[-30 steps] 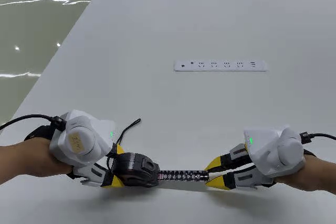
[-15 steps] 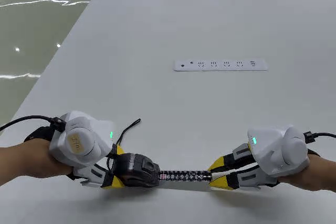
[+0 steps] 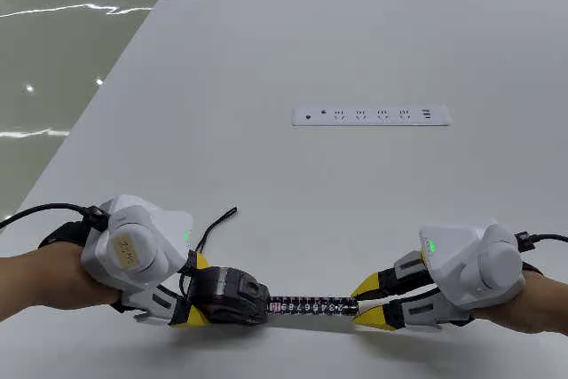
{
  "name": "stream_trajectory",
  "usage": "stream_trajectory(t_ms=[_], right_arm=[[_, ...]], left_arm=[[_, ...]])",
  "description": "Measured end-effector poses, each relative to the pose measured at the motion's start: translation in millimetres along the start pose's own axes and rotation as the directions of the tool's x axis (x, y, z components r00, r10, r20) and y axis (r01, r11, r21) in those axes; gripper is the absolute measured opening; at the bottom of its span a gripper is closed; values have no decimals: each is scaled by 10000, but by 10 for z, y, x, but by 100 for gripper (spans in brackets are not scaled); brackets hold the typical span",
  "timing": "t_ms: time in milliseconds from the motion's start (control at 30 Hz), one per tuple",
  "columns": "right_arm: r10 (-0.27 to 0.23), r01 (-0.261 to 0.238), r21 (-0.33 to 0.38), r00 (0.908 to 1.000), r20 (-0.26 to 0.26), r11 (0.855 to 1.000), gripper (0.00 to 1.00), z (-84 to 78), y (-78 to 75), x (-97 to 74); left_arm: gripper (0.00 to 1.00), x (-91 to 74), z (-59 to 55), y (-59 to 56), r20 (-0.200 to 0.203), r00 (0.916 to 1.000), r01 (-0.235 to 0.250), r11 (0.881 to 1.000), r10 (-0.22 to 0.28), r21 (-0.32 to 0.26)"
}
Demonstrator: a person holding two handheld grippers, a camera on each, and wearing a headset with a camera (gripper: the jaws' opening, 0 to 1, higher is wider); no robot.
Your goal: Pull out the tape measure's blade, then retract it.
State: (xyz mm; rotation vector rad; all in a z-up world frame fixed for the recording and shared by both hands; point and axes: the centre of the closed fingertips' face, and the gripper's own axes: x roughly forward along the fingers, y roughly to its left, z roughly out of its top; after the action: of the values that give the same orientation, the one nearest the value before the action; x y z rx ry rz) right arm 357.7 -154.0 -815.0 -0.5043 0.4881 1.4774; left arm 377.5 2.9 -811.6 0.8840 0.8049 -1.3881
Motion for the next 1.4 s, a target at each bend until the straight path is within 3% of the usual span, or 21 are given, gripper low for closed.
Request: stream_trajectory(t_ms=[1400], right_arm=[[86, -85, 133, 9999, -62, 9999, 10, -138, 4, -103]], left_arm=[[26, 16, 11, 11, 38, 10000, 48, 10000, -48, -67]])
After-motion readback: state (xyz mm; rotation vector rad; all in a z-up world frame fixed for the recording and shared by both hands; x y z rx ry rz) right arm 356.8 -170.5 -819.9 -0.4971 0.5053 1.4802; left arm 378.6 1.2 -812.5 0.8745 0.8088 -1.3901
